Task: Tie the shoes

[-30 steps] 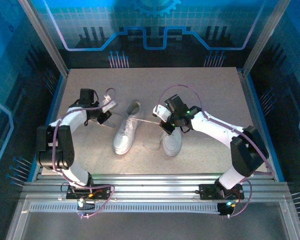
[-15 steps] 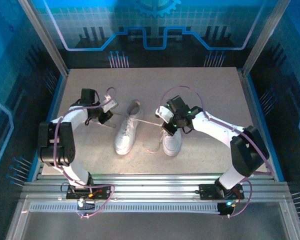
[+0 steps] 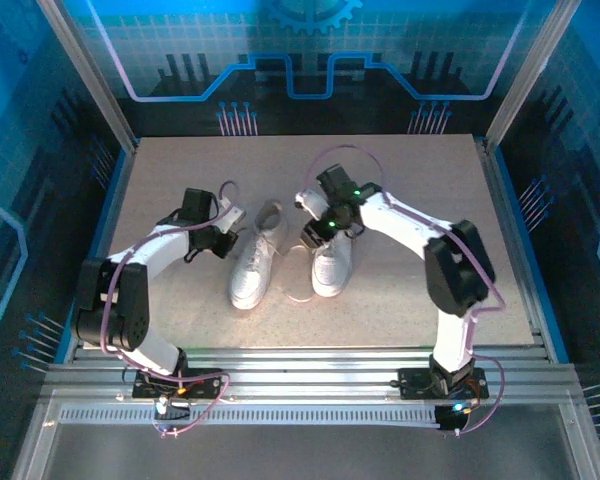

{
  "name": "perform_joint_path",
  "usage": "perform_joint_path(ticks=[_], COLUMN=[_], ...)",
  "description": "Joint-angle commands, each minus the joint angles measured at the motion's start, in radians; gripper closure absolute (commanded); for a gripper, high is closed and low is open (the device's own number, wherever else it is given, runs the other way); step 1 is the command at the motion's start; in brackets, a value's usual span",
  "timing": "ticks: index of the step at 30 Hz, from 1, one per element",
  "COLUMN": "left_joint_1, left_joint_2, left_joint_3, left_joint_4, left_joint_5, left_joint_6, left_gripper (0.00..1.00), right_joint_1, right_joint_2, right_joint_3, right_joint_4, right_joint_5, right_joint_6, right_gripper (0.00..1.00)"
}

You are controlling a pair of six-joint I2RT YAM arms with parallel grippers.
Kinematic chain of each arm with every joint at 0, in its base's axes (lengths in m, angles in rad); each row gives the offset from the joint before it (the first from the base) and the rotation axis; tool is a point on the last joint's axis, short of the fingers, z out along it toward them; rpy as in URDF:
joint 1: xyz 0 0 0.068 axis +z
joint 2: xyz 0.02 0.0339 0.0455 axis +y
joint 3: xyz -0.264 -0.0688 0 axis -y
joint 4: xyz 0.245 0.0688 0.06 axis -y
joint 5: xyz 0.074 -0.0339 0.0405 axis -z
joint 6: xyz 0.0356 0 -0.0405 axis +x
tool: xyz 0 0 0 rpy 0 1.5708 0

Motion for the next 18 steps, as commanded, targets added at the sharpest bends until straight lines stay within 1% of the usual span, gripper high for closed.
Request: perform_joint_path(ticks=[1,5,9,11,12,14,16,18], left_joint_1=[-0.041,-0.089,-0.117,-0.153,-0.178,-0.206,-0.21,-0.21], left_joint_2=[-0.035,-0.081,-0.112,-0.13,-0.135,-0.147,-0.165,-0.178], left_joint_3=[-0.037,-0.069,-0.094,-0.108,-0.101,-0.089,-0.087,-0.079], left_joint_4=[-0.043,-0.046,-0.041,-0.022,-0.035,-0.05,-0.04,-0.048], left_joint_5=[-0.026,0.006,0.064,0.088,0.068,0.072,0.087,0.076], left_joint_6=[-0.192,-0.236,-0.306,-0.336,-0.336,-0.354,-0.382,-0.385], left_gripper=[1.0,1.0,1.0,1.0,1.0,1.0,1.0,1.0], right_joint_1=[0.044,0.069,0.073,0.072,0.073,0.069,0.064,0.057], right_joint_2=[0.13,0.184,0.188,0.188,0.185,0.175,0.169,0.163], right_joint_3=[0.111,0.183,0.176,0.173,0.168,0.161,0.163,0.17], right_joint_4=[-0.001,-0.017,0.002,0.004,0.01,0.019,0.017,0.005], right_joint_5=[-0.015,-0.013,-0.037,-0.033,-0.027,-0.011,0.002,0.014], right_joint_6=[0.048,0.049,0.049,0.047,0.05,0.056,0.059,0.059], right_gripper=[0.52,0.52,0.52,0.52,0.52,0.52,0.52,0.52])
